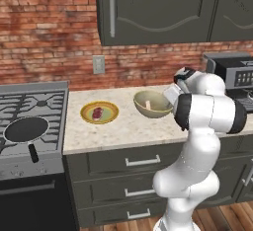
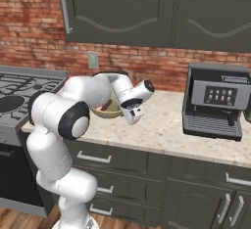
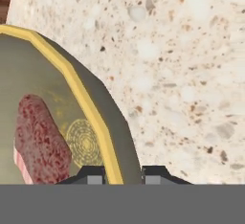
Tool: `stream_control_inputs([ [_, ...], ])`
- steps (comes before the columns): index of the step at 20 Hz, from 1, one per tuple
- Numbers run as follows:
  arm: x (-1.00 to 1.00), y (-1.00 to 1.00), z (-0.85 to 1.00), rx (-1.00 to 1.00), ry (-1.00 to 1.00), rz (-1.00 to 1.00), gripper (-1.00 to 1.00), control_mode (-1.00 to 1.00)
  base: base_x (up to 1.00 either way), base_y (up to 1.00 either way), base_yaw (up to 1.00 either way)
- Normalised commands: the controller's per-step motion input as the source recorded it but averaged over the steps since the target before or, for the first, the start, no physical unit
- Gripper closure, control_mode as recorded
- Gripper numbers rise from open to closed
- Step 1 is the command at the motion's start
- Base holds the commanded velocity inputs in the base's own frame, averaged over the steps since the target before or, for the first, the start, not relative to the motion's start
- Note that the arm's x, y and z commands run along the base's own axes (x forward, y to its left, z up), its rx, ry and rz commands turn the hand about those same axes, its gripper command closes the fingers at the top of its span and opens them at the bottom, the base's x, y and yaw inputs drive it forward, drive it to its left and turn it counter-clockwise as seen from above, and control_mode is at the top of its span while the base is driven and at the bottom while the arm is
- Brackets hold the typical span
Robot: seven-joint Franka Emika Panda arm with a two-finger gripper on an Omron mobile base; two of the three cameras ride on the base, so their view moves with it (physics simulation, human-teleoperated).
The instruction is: Place one of the steaks on the plate and the other in the bowl. Then place the bowl in the fridge.
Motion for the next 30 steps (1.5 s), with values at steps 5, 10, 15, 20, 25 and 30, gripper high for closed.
stream_control_inputs([
  [5,-0.63,0.01,0.87,-0.06,0.02,0.0,1.0,-1.0,0.0,0.0,0.0],
  [10,-0.58,0.01,0.6,-0.07,0.01,0.0,1.0,-1.0,0.0,0.0,0.0],
  [15,-0.32,0.01,0.02,-0.02,0.02,0.0,1.0,-1.0,0.0,0.0,0.0],
  [20,-0.16,0.01,-0.02,0.01,0.02,0.0,1.0,-1.0,0.0,0.0,0.0],
  [25,-0.03,0.25,0.0,0.0,0.0,0.0,1.0,-1.0,0.0,0.0,0.0],
  [30,-0.03,0.19,-0.01,0.0,0.02,0.0,1.0,-1.0,0.0,0.0,0.0],
])
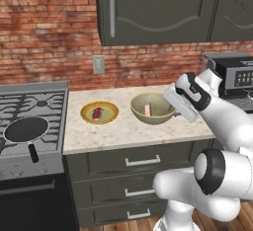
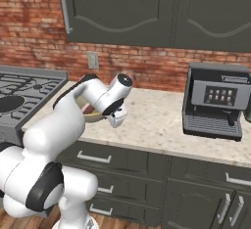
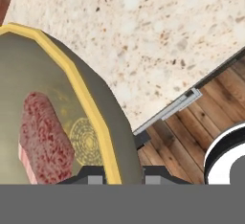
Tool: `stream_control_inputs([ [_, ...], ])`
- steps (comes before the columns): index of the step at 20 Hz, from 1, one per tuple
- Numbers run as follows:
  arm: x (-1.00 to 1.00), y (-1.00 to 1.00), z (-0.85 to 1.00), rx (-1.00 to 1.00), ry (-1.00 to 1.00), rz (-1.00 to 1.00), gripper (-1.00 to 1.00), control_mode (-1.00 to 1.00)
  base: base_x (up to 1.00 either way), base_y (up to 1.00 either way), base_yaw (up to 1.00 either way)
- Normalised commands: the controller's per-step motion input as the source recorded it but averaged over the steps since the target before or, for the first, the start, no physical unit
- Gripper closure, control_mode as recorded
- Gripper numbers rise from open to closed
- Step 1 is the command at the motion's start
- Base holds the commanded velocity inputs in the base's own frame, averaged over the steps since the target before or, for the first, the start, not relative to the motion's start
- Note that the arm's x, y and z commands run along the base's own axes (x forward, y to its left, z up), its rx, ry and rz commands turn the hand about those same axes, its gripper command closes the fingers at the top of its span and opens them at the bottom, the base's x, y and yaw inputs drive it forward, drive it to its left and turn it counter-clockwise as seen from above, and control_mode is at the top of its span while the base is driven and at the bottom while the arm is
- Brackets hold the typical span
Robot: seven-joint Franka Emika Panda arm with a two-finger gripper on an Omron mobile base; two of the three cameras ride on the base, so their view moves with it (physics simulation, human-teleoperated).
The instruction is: Place one of the steaks on the plate and the other in the bowl. Then place the bowl in the fridge.
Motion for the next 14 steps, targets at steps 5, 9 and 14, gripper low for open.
stream_control_inputs([
  [5,0.0,0.0,-0.02,0.0,0.0,0.0,1.0,-1.0,0.0,0.0,0.0],
  [9,0.0,0.0,0.0,0.0,0.0,0.0,1.0,-1.0,0.0,0.0,0.0],
  [14,0.0,0.0,0.0,0.0,0.0,0.0,1.0,-1.0,0.0,0.0,0.0],
])
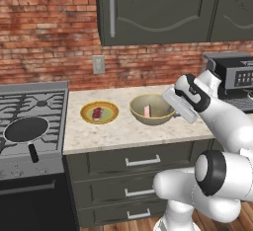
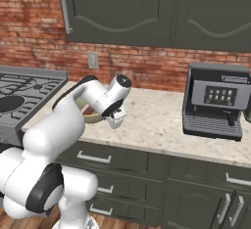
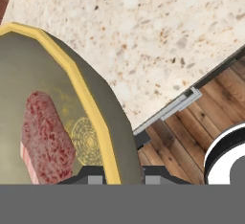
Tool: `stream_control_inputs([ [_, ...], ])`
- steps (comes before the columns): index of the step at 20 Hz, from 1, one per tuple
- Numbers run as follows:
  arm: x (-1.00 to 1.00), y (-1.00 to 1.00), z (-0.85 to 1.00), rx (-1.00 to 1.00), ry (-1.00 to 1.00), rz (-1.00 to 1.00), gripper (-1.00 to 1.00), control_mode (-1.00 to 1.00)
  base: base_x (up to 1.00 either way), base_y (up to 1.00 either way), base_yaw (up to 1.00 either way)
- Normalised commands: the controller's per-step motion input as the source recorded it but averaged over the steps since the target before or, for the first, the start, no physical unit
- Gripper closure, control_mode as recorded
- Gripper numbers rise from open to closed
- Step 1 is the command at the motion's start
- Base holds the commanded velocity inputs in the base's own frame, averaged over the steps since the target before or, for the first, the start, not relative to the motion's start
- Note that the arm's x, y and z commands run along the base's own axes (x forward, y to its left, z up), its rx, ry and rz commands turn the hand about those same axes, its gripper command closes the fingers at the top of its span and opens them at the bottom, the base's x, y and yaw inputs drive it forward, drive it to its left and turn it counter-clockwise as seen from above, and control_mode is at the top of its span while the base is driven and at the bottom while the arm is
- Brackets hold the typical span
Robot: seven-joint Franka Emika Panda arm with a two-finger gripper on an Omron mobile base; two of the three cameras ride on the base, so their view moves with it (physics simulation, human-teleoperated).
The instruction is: Place one of the steaks on the plate and the other in the bowl. Then place the bowl in the fridge.
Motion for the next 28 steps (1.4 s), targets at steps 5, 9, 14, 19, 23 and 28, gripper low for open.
stream_control_inputs([
  [5,-0.02,0.0,0.0,0.0,0.0,0.0,1.0,1.0,-0.22,0.04,0.0],
  [9,0.0,0.0,0.0,0.0,0.0,0.0,1.0,1.0,-0.53,0.44,0.06],
  [14,0.0,0.0,0.0,0.0,0.0,0.0,1.0,1.0,-0.58,0.67,0.17],
  [19,0.0,0.0,0.0,0.0,0.0,0.0,1.0,1.0,-0.58,0.69,0.43],
  [23,0.0,0.0,0.0,0.0,0.0,0.0,1.0,1.0,-0.34,0.77,0.65],
  [28,0.0,0.0,0.0,0.0,0.0,0.0,1.0,1.0,-0.11,0.83,0.7],
])
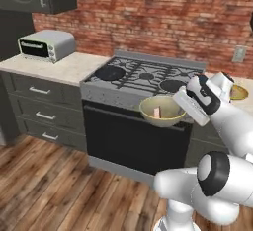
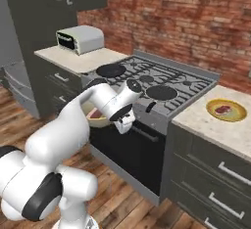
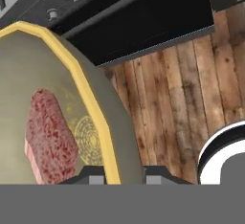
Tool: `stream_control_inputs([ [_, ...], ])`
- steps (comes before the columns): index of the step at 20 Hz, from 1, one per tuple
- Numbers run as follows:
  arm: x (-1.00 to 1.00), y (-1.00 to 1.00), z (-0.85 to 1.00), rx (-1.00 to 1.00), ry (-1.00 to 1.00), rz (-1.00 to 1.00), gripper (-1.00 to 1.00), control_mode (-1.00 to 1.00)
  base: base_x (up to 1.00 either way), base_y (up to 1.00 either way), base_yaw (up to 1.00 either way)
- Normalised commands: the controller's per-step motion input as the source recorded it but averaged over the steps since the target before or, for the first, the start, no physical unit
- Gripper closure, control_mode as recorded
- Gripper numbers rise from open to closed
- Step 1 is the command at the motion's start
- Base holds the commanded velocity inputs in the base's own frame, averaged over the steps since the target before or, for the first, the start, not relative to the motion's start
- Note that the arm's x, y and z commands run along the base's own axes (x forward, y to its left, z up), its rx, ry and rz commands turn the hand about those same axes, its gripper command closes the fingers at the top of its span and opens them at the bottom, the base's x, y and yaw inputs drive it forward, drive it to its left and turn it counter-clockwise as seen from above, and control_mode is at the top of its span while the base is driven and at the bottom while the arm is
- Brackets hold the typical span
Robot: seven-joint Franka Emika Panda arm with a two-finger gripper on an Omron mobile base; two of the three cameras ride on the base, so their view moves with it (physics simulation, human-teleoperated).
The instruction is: Place one of the steaks on the plate and the other in the bowl. Then place the bowl in the fridge.
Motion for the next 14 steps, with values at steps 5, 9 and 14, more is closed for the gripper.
stream_control_inputs([
  [5,0.0,0.0,0.0,0.0,0.0,0.0,1.0,1.0,0.0,0.98,0.57],
  [9,0.0,0.0,0.0,0.0,0.0,0.0,1.0,1.0,0.05,1.0,0.37],
  [14,0.0,0.0,0.0,0.0,0.0,0.0,1.0,1.0,0.46,1.0,0.05],
])
